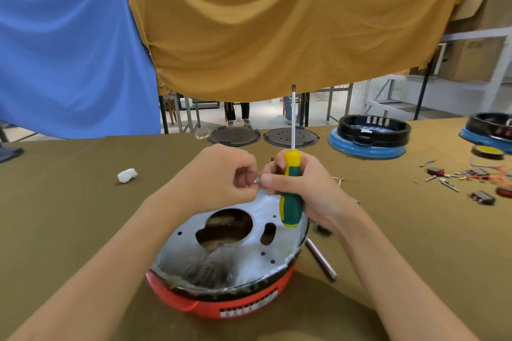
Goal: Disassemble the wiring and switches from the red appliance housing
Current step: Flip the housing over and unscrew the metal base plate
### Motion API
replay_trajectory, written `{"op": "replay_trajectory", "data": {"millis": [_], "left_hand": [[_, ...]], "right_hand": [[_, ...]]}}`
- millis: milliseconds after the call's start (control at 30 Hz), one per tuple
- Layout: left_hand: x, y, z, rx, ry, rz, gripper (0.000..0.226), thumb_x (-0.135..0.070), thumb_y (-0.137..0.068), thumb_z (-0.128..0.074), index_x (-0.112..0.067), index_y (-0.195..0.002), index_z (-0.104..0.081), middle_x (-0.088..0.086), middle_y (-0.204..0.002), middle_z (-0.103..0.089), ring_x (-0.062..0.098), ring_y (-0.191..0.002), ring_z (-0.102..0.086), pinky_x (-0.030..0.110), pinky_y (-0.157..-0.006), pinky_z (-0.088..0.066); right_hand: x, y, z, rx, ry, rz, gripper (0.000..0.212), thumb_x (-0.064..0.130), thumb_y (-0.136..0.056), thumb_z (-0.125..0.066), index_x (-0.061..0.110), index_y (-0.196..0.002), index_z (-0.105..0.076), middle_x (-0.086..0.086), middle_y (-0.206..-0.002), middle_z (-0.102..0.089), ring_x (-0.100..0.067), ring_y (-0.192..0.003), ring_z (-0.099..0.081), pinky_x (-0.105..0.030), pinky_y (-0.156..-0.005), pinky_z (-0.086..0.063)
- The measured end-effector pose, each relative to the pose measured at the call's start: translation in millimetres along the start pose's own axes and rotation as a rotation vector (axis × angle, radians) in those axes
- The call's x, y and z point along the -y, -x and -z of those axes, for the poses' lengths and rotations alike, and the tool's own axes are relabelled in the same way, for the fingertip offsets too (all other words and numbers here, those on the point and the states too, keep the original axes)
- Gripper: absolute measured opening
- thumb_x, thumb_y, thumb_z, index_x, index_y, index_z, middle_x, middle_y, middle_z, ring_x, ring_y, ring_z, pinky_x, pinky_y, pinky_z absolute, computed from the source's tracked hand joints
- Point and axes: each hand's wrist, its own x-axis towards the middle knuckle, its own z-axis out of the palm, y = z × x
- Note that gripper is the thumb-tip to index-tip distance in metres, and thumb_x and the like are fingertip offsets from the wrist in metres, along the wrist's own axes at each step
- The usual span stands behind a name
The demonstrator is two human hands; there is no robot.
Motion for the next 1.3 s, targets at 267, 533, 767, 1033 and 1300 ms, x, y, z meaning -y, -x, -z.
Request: {"op": "replay_trajectory", "data": {"millis": [267, 533, 767, 1033, 1300], "left_hand": [[-4.9, 3.3, -13.3, -0.089, 0.056, 0.062, 0.009, -0.012, -0.077, -0.074, -0.014, -0.071, -0.067, -0.01, -0.062, -0.06, 0.005, -0.058, -0.054, 0.019, -0.058, -0.048], [15.2, 16.6, -10.9, 0.201, 0.09, 0.216, 0.029, -0.042, -0.083, -0.074, -0.036, -0.11, -0.063, -0.02, -0.115, -0.058, -0.004, -0.103, -0.053, 0.022, -0.091, -0.043], [45.9, 35.9, -5.9, 0.369, -0.189, 0.555, 0.058, -0.052, -0.098, -0.048, -0.039, -0.15, -0.026, 0.002, -0.156, -0.024, 0.026, -0.142, -0.028, 0.049, -0.115, -0.03], [69.2, 49.2, 3.4, 0.189, 0.179, 0.876, 0.022, -0.017, -0.095, -0.055, -0.009, -0.112, -0.066, 0.008, -0.113, -0.067, 0.025, -0.098, -0.063, 0.036, -0.085, -0.049], [69.5, 65.2, 14.5, 0.12, 0.285, 1.011, 0.022, -0.005, -0.091, -0.05, 0.011, -0.086, -0.064, 0.018, -0.077, -0.058, 0.025, -0.07, -0.05, 0.034, -0.067, -0.039]], "right_hand": [[-2.2, 2.6, 1.1, -0.088, 0.213, 0.008, 0.031, 0.006, -0.075, -0.08, 0.013, -0.081, -0.05, -0.006, -0.085, -0.073, -0.019, -0.076, -0.064, -0.029, -0.076, -0.053], [2.5, 2.4, 7.3, -0.325, 0.224, 0.043, 0.03, 0.007, -0.089, -0.072, 0.024, -0.068, -0.059, -0.002, -0.078, -0.071, -0.016, -0.072, -0.065, -0.026, -0.072, -0.054], [41.7, 25.7, 40.8, -0.484, 0.14, -0.182, 0.023, 0.01, -0.083, -0.077, 0.012, -0.078, -0.055, -0.005, -0.07, -0.064, -0.01, -0.06, -0.06, -0.022, -0.061, -0.055], [32.9, 58.7, 64.4, -0.397, 1.282, -0.733, 0.018, 0.012, -0.081, -0.078, 0.007, -0.082, -0.061, -0.006, -0.073, -0.071, -0.017, -0.064, -0.067, -0.03, -0.063, -0.058], [28.3, 65.5, 63.2, -0.534, 1.123, -0.622, 0.023, 0.019, -0.088, -0.075, 0.009, -0.08, -0.056, -0.012, -0.079, -0.069, -0.02, -0.066, -0.065, -0.036, -0.069, -0.06]]}}
